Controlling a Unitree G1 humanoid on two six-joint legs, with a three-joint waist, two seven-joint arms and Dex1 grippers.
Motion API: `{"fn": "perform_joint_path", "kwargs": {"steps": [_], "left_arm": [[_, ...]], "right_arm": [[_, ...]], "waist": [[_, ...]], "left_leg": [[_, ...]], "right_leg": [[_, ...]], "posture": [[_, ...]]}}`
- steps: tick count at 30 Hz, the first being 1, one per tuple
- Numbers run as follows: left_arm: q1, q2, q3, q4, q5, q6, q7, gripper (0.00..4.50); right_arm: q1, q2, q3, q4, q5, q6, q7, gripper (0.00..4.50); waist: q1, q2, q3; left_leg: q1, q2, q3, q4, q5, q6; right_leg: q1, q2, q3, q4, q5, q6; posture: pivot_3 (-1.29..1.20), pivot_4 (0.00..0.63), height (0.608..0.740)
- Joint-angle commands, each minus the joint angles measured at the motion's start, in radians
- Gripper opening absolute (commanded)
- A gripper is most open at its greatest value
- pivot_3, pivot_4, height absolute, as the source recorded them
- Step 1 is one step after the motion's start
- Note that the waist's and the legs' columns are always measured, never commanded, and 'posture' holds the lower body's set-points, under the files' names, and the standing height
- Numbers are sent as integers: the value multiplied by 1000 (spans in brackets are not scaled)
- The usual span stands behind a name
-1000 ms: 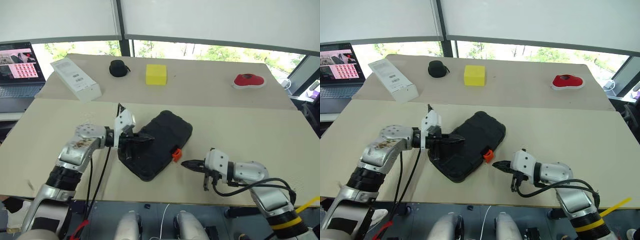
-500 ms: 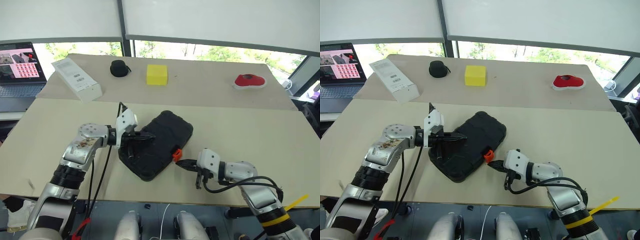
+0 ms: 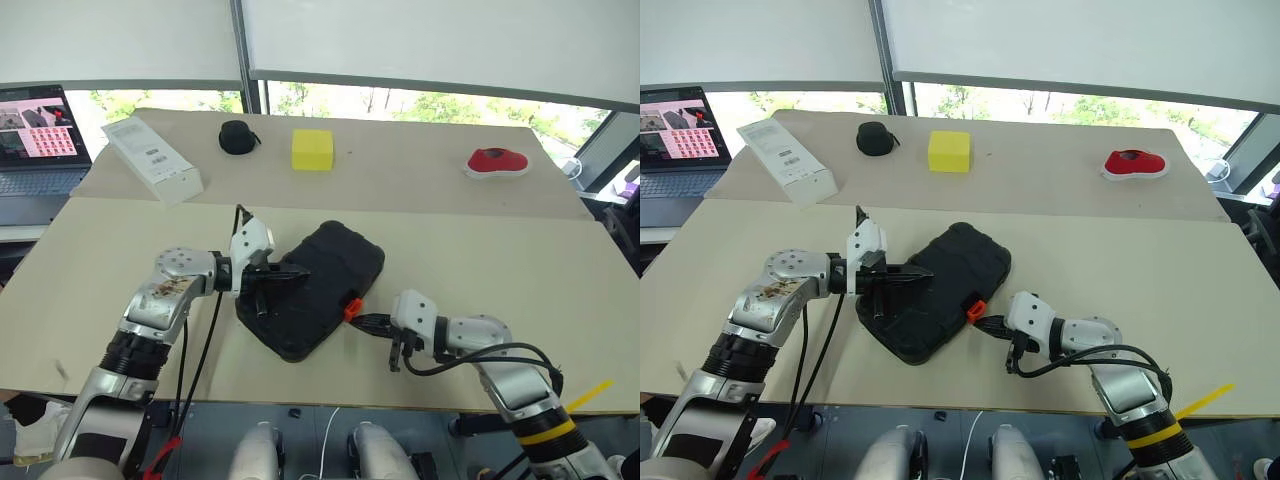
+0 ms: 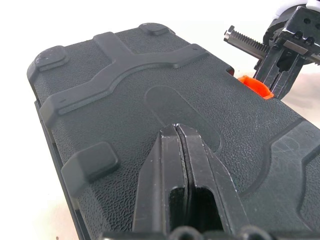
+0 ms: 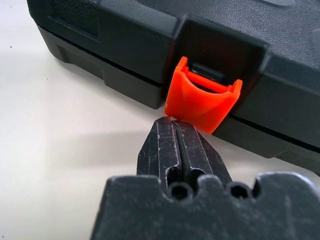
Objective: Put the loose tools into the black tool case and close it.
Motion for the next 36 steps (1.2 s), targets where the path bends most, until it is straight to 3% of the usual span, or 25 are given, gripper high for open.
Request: {"fn": "perform_joint_path", "kwargs": {"steps": [1,24,36], "left_arm": [[34,-6,-27,-13,15,7,-5,56],[47,-19,-52,19,51,-20,-14,56],[48,-18,-65,54,91,-8,2,56]], "right_arm": [[-37,-1,-26,-77,44,4,16,0],[-47,-63,-30,-102,56,124,45,0],[-82,-16,-14,-39,25,86,8,0]], "waist": [[-1,0,0],[1,1,-1],[-1,2,-1]], "left_leg": [[0,0,0,0,0,0],[3,0,0,0,0,0],[4,0,0,0,0,0]], "right_leg": [[0,0,0,0,0,0],[3,0,0,0,0,0],[3,0,0,0,0,0]], "posture": [[0,150,740],[0,150,740],[0,150,740]]}}
